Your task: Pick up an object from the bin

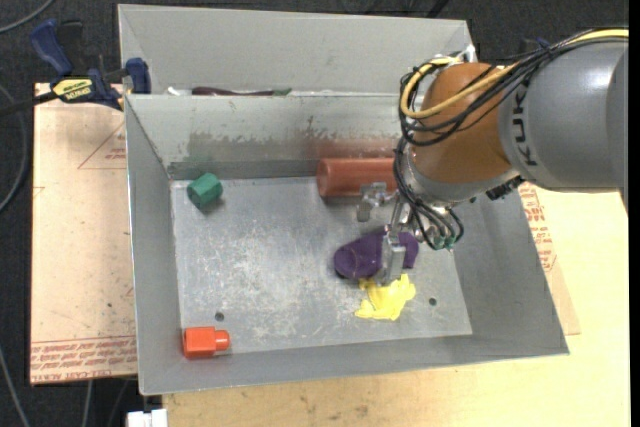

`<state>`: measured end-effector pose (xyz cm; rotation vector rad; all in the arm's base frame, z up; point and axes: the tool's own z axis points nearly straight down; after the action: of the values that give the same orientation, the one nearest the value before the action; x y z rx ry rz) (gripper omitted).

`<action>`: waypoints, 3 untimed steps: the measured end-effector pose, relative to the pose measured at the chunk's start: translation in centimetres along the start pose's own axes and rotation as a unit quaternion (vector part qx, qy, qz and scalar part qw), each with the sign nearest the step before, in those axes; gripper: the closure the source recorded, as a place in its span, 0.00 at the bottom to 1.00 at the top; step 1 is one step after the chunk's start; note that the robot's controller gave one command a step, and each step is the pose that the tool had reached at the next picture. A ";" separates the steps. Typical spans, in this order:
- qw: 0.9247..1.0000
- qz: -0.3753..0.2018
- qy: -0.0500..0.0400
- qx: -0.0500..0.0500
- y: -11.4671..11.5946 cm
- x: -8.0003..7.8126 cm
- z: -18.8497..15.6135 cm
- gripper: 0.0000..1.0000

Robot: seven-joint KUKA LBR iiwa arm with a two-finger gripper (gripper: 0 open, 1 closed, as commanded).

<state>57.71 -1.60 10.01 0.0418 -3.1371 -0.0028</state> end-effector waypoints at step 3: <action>1.000 0.019 -0.006 -0.001 -1.3 -1.8 3.0 1.00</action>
Offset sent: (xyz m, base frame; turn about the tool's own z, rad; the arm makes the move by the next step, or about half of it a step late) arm 0.0094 -0.0139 -0.0301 -0.0180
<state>59.56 -2.90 7.05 -0.0176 -3.1501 -0.0072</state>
